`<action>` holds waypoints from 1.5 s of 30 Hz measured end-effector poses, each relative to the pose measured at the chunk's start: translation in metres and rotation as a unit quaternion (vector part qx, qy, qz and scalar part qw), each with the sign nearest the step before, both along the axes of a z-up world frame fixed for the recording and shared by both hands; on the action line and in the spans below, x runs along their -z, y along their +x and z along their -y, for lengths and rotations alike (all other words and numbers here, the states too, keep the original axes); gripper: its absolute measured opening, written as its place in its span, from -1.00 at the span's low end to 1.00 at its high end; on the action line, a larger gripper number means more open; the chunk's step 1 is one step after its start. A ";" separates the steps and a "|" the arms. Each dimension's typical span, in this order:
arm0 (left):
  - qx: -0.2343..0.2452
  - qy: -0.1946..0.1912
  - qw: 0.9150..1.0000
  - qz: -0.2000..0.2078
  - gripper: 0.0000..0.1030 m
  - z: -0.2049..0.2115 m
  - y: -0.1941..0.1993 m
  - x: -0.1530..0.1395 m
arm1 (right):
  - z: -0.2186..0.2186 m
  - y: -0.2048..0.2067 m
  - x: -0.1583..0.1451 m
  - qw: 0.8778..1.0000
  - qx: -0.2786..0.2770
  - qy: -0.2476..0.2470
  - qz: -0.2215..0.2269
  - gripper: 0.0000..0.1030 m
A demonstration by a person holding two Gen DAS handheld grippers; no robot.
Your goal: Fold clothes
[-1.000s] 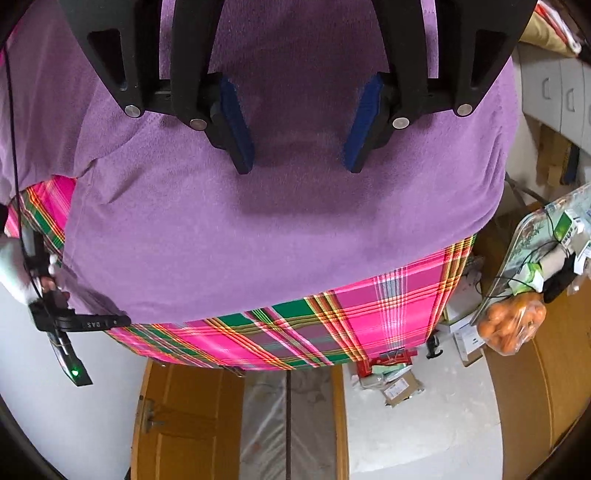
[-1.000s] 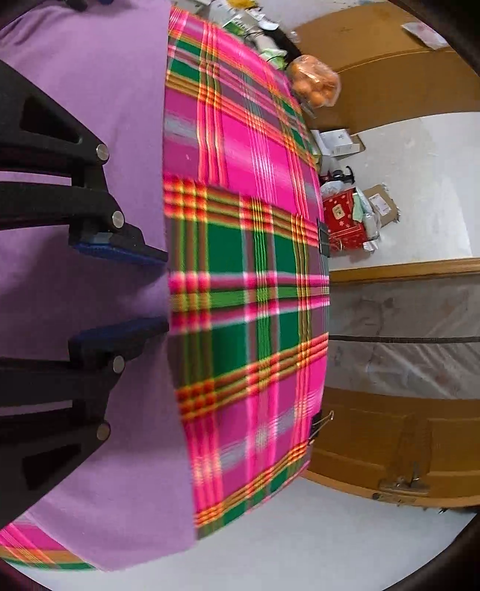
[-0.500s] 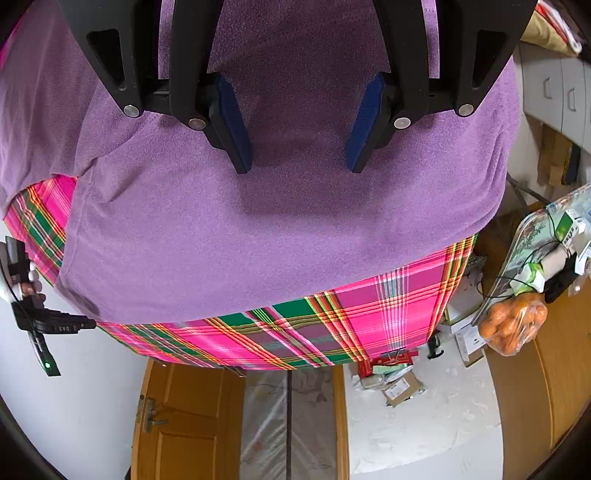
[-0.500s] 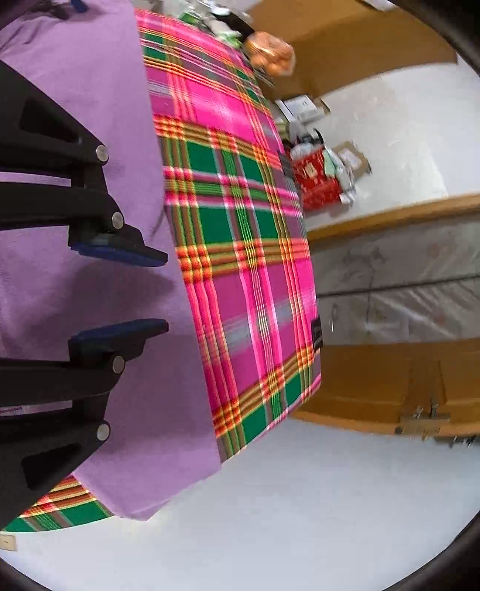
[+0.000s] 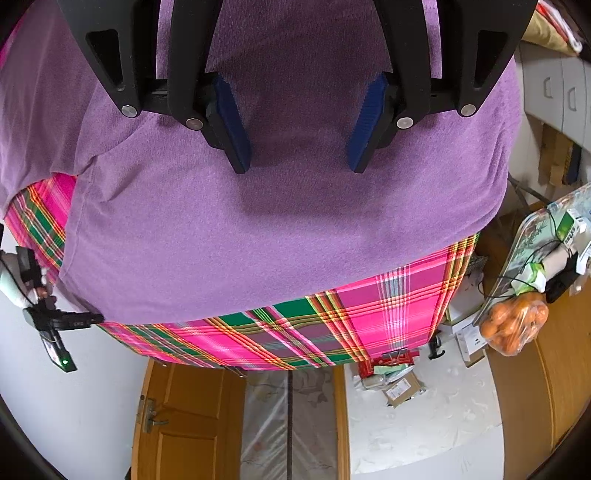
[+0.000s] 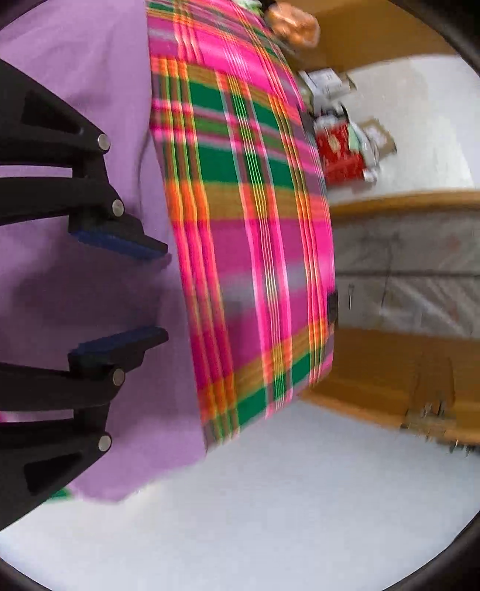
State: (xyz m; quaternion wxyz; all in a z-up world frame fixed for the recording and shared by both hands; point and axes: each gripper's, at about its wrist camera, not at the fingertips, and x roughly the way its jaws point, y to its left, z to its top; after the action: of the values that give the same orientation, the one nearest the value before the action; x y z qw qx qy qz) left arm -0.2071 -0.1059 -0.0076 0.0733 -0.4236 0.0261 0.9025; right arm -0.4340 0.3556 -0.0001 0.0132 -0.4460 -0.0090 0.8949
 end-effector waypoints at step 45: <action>0.127 -0.063 0.988 0.068 0.13 -0.009 0.149 -0.037 | 0.134 0.358 -0.012 0.976 -0.190 -0.104 -0.016 -0.40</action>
State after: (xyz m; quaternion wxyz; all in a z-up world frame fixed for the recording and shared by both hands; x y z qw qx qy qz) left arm -0.0579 -0.0967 0.0295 0.1621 -0.4813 0.1317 0.8513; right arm -0.0759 0.2218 0.0115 -0.2036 -0.4210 -0.0001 0.8839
